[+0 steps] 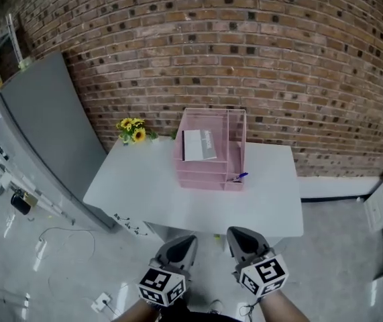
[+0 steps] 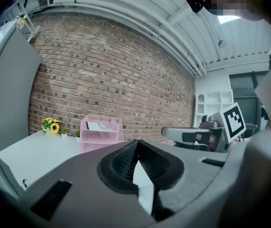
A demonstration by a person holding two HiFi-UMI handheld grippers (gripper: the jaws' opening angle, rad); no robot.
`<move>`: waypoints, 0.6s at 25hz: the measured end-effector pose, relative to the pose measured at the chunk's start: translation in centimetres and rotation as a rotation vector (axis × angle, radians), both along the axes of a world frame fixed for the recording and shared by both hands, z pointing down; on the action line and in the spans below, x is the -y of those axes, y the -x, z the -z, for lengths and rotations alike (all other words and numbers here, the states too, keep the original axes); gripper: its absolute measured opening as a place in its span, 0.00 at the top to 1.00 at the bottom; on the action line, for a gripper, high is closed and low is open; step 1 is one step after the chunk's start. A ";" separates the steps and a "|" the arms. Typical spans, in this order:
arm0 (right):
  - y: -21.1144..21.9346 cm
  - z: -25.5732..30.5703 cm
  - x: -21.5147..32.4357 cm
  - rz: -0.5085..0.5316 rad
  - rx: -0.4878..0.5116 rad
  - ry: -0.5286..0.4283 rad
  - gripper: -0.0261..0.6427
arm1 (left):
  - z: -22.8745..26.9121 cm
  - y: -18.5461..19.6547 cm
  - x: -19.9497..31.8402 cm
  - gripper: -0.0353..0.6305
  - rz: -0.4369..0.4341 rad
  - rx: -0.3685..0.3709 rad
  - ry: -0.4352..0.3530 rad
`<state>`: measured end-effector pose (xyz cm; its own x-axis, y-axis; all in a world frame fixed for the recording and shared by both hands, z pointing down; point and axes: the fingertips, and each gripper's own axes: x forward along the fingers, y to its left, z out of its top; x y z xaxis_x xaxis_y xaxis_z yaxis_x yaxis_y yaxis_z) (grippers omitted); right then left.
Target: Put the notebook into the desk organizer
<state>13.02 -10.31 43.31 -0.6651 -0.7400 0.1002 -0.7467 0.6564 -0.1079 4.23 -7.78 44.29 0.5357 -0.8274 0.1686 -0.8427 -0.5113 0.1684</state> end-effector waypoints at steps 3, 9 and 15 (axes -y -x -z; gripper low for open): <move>1.2 -0.3 -1.4 0.032 -0.001 0.000 0.96 | 0.1 1.1 -1.7 0.94 0.023 0.002 -0.004; 5.5 -0.5 -3.7 0.081 -0.015 0.003 0.96 | 0.1 4.9 -4.5 0.94 0.056 -0.006 -0.006; 10.9 -0.1 -5.8 0.087 -0.037 -0.004 0.96 | 0.3 9.9 -6.5 0.94 0.051 -0.031 -0.011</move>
<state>2.12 -4.52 43.46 -0.7225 -0.6804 0.1225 -0.6905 0.7191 -0.0785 -5.66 -1.32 43.98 0.4974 -0.8555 0.1437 -0.8624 -0.4695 0.1894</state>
